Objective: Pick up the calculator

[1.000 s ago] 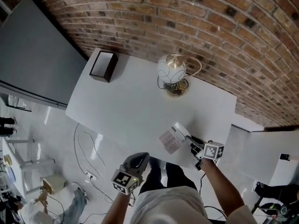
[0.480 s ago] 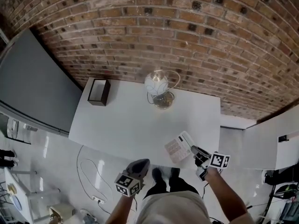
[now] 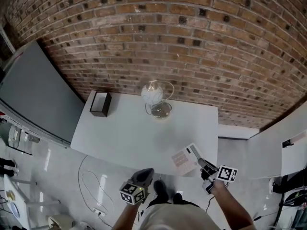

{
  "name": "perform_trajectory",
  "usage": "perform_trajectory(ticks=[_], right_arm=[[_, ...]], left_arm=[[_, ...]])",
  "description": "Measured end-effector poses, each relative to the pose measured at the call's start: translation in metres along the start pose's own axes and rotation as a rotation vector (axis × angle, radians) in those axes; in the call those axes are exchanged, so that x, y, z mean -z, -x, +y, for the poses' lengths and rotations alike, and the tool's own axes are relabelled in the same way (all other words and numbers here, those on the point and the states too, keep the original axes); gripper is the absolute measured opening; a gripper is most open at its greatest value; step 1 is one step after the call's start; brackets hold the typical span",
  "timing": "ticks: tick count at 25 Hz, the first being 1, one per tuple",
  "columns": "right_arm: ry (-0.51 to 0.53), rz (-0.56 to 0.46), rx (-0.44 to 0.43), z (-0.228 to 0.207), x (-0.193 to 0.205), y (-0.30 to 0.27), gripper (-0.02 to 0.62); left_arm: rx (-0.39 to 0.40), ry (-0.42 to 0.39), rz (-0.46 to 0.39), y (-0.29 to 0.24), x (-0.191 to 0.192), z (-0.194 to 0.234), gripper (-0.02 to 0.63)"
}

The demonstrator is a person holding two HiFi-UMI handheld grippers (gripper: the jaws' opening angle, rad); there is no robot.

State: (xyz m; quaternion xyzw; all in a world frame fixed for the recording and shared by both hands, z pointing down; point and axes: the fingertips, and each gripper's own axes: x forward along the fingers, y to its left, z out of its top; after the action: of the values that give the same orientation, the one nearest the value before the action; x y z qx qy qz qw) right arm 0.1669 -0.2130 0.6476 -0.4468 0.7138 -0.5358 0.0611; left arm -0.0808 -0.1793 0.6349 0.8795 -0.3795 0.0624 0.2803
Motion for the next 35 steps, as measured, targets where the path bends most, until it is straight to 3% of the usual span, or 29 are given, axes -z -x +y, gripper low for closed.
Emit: perform_trajectory(ticks=[4,8,15,20,28,35], right_arm=[[-0.028,0.002,-0.040,-0.005,-0.002,0.027,0.069],[-0.052,-0.004,-0.149,-0.001,-0.005,0.048,0.069],[-0.043,0.005,-0.133,-0.015,-0.001,0.091,0.069],[-0.027,0.008,-0.168,-0.013,0.004,0.103,0.069],[-0.055,-0.023,-0.179,-0.002,0.017,0.118,0.069],[-0.012,-0.082,-0.186,0.015,0.027,0.122,0.069]], left_arm=[[-0.015,0.024,-0.013,-0.005,0.008,-0.031,0.014],[-0.034,0.060,-0.049,-0.004,0.018,-0.058,0.014],[-0.096,0.048,-0.075,0.019,0.035,-0.096,0.014],[-0.128,0.057,-0.108,0.033,0.038,-0.112,0.014],[-0.127,0.044,-0.129,0.062,0.038,-0.125,0.014],[-0.091,0.018,-0.129,0.083,0.029,-0.116,0.014]])
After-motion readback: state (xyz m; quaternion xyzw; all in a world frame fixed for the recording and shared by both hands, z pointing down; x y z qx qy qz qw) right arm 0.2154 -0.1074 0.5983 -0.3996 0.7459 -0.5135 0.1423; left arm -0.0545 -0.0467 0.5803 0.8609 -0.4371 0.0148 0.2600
